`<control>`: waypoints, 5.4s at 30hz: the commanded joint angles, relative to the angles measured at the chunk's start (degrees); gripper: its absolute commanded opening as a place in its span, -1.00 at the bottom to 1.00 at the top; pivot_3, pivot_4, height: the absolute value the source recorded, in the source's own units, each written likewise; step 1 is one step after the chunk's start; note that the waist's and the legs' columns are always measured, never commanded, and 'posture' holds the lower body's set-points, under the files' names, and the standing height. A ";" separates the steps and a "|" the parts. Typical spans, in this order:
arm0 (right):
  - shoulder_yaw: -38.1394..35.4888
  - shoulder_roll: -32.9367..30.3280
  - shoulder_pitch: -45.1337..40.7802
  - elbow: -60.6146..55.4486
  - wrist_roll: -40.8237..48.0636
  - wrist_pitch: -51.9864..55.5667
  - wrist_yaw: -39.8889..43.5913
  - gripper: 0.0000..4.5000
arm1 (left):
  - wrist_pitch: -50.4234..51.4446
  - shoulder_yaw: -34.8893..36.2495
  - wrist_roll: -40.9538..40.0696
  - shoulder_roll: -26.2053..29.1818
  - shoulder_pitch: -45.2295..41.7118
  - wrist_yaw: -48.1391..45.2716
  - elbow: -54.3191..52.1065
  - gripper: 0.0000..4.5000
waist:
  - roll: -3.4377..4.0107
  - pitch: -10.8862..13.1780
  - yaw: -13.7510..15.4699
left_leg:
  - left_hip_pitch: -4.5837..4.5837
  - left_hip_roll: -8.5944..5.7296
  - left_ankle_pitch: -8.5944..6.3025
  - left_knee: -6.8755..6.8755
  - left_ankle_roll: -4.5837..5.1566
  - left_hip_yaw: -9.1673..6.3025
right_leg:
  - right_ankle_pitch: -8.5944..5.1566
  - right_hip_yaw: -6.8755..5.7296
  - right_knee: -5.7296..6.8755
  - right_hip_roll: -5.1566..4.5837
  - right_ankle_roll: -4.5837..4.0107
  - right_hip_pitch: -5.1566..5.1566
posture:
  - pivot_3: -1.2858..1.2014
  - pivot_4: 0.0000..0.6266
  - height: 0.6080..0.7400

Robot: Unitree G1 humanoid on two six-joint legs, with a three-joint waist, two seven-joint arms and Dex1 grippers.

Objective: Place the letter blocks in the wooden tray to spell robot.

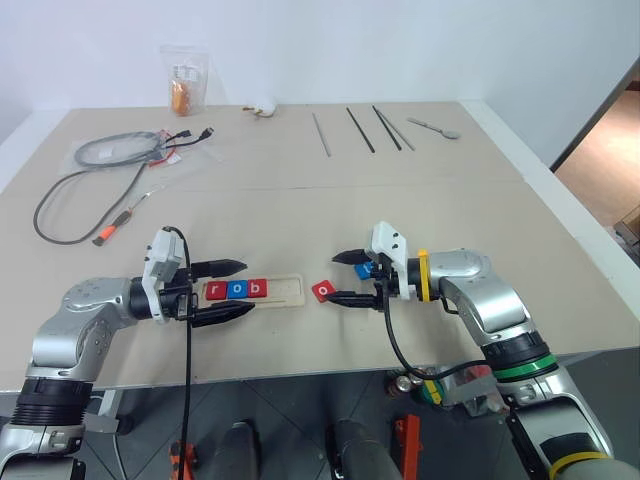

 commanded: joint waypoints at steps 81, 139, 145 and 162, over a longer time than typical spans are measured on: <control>3.92 15.66 -7.15 -18.44 1.81 36.32 -27.81 -0.24 | -8.34 5.19 1.66 3.65 0.40 1.12 2.15 1.00 | -0.02 -0.01 0.06 | -0.07 0.05 0.00 -0.03 0.00 -0.02 | 0.04 0.05 0.01 0.06 -0.08 -0.10 | 0.03 -0.52 1.00; 6.08 21.71 -8.79 -15.02 5.29 42.46 -36.54 -0.24 | -11.54 0.22 5.06 2.20 -3.90 -5.65 10.40 1.00 | -0.04 -0.03 -0.11 | -0.23 0.15 0.00 -0.07 0.01 -0.04 | 0.06 0.01 0.02 0.17 -0.12 -0.28 | 0.03 -0.52 1.00; 6.29 21.59 -8.98 -14.60 4.87 41.88 -36.64 -0.24 | -11.92 0.17 5.17 1.87 -4.04 -5.51 10.91 1.00 | -0.04 -0.03 -0.11 | -0.23 0.15 0.00 -0.07 0.01 -0.04 | 0.06 0.01 0.02 0.17 -0.12 -0.29 | 0.03 -0.52 1.00; 6.19 21.13 -8.68 -15.06 4.88 40.21 -35.38 1.00 | -12.10 0.14 5.20 0.68 -4.95 -4.91 11.87 1.00 | -0.04 -0.03 -0.11 | -0.25 0.15 0.00 -0.07 0.01 -0.04 | 0.06 0.01 0.02 0.17 -0.11 -0.30 | 0.03 -0.52 1.00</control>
